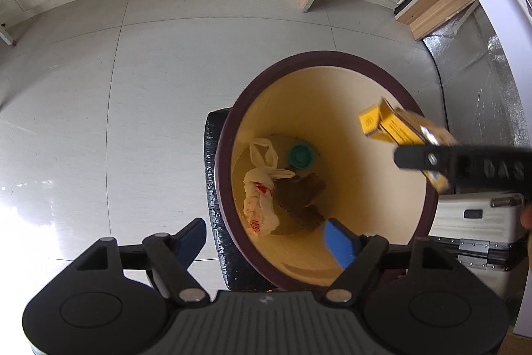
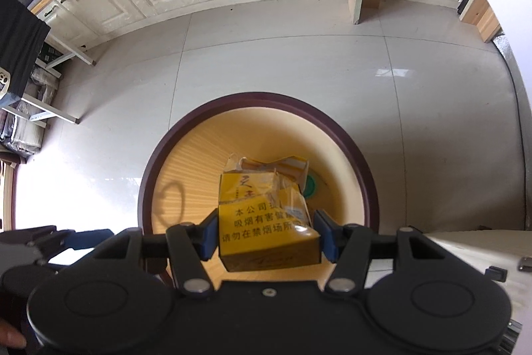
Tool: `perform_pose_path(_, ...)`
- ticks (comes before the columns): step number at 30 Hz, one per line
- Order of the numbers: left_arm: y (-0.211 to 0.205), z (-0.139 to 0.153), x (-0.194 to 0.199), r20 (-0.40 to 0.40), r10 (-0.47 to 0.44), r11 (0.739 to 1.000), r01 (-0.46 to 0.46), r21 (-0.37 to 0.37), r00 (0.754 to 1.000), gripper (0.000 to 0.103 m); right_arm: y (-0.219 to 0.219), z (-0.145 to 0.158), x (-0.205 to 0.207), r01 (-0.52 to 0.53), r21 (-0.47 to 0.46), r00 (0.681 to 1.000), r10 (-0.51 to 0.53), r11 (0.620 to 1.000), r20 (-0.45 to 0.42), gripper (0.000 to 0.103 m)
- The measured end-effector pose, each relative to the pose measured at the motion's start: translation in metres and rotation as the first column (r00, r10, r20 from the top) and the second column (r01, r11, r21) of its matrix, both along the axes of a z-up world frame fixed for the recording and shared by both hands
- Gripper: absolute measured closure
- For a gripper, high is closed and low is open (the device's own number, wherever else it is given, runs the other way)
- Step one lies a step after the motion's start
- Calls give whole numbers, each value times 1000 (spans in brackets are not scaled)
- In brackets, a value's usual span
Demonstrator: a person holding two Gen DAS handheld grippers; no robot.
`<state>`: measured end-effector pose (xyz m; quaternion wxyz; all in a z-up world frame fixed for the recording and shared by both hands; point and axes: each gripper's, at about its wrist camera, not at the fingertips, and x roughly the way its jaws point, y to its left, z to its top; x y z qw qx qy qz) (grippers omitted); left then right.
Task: Collect trash
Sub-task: 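Open the right gripper dropping the yellow box while the left releases the white bag, then withdraw both open grippers from the bin back over the table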
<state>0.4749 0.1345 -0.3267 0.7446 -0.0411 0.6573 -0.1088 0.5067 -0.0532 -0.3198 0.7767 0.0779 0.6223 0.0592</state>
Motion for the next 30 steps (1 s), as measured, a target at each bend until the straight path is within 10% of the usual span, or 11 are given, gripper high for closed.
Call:
perform_pose_path(4,0,2,-1,7,-8,1000,8,-7,1000,21,2,-1,11,-2,16,999,2,1000,50,42)
perform_pose_path(7,-2,4,-1,16,-16,1000,16,-12,1000,18,0,-3,20,22,29,998,-24,999,62,17)
perform_pose_path(30,1,21,-8,43,31,999,-31,10,999,0,-31,25,-31,4,-30,999,-3,1000,41,0)
